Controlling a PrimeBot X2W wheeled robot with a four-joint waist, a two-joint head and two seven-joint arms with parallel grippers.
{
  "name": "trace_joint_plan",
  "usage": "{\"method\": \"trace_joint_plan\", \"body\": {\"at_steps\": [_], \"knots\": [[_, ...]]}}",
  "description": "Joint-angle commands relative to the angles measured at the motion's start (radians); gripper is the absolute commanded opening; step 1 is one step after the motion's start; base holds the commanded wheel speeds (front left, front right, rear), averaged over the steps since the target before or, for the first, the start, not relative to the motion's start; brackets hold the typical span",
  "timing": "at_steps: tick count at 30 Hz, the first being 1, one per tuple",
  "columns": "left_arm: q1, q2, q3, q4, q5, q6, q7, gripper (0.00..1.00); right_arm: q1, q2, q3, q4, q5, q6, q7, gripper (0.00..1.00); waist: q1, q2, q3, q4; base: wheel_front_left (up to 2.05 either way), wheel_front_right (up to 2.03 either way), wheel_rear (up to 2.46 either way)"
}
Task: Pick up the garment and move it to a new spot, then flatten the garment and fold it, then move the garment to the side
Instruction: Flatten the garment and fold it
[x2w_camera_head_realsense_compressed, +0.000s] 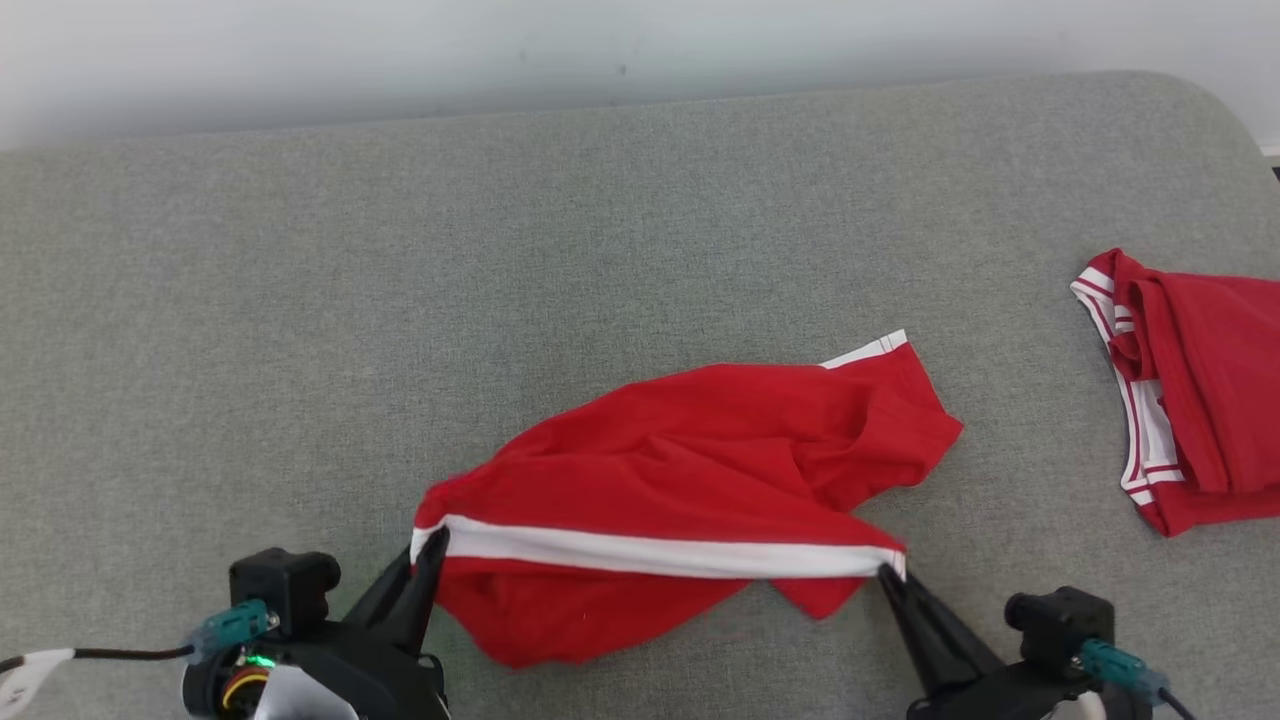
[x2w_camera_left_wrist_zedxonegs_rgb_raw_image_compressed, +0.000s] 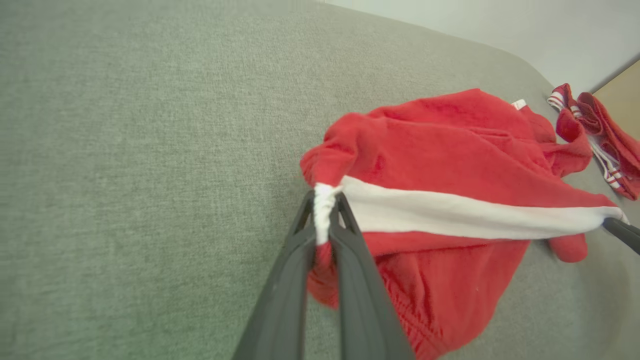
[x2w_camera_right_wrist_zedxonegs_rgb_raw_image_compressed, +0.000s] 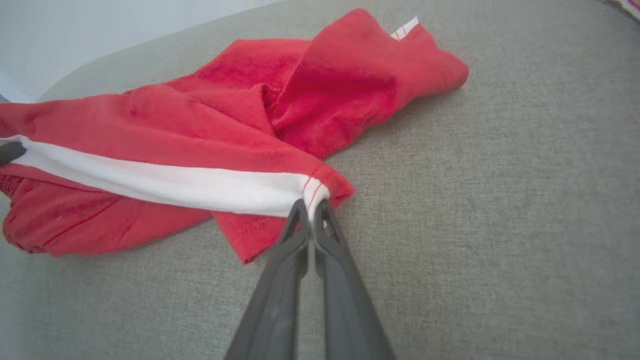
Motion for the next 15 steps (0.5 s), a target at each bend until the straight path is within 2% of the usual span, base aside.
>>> {"method": "trace_joint_plan", "body": {"at_steps": [1, 8, 15], "knots": [[-0.017, 0.005, 0.011, -0.019, -0.001, 0.007, -0.015, 0.00, -0.013, -0.010, -0.010, -0.024, -0.008, -0.001, -0.015, 0.00, 0.0000, -0.0001, -0.002, 0.000, 0.00, 0.00, 0.00], [-0.042, 0.023, 0.050, -0.105, 0.011, 0.020, -0.045, 0.00, -0.056, -0.034, -0.041, -0.142, -0.042, -0.001, -0.038, 0.00, 0.0000, -0.0001, -0.019, -0.003, 0.00, 0.00, 0.00], [-0.101, 0.032, 0.085, -0.218, 0.015, 0.026, -0.064, 0.00, -0.173, -0.062, -0.075, -0.261, -0.085, -0.001, -0.053, 0.00, 0.0000, -0.0001, -0.043, -0.003, 0.00, 0.00, 0.00]]}}
